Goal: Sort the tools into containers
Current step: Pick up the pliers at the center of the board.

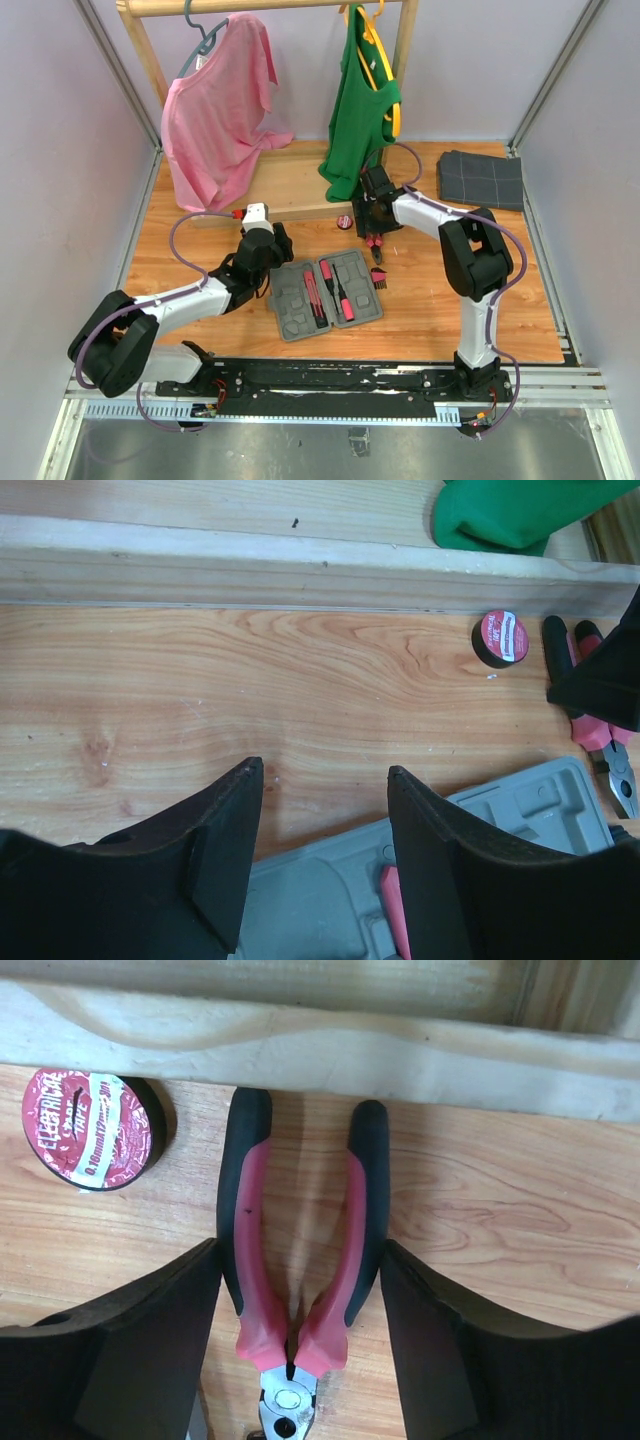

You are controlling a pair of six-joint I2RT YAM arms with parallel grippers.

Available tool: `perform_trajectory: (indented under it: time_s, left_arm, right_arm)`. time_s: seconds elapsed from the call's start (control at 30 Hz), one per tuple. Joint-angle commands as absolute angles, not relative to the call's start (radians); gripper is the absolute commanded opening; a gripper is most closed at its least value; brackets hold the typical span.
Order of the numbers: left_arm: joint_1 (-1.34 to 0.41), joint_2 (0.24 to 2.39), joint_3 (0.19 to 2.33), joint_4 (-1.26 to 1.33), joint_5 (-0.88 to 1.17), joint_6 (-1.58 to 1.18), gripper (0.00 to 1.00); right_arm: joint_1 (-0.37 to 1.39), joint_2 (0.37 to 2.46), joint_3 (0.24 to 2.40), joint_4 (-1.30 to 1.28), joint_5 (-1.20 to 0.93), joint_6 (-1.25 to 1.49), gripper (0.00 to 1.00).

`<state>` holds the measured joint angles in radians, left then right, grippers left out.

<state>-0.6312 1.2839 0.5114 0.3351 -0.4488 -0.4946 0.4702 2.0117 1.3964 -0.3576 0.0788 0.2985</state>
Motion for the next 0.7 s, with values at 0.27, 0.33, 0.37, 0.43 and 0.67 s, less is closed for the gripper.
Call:
perform_trajectory:
  time_s: [0.27,0.33,0.37,0.43,0.67]
  left_arm:
    - [-0.624,1.260,0.525,0.355,-0.478,-0.490,0.56]
    - [-0.624,1.250,0.516,0.361,-0.483,-0.489,0.57]
    - [-0.624,1.249,0.515,0.363,-0.485,-0.489,0.57]
    - [-0.624,1.249,0.515,0.364,-0.484,-0.489,0.57]
    - [-0.624,1.244,0.514,0.364,-0.474,-0.491,0.57]
  right_arm:
    - [0.492,1.939,1.299,-0.376,0.188,0.288,0.38]
    - [0.492,1.879,1.259,-0.334,0.209,0.301,0.34]
    - [0.491,1.848,1.242,-0.320,0.217,0.305,0.33]
    - [0.489,1.787,1.204,-0.294,0.230,0.314,0.31]
    - [0.480,1.570,1.065,-0.221,0.270,0.352,0.26]
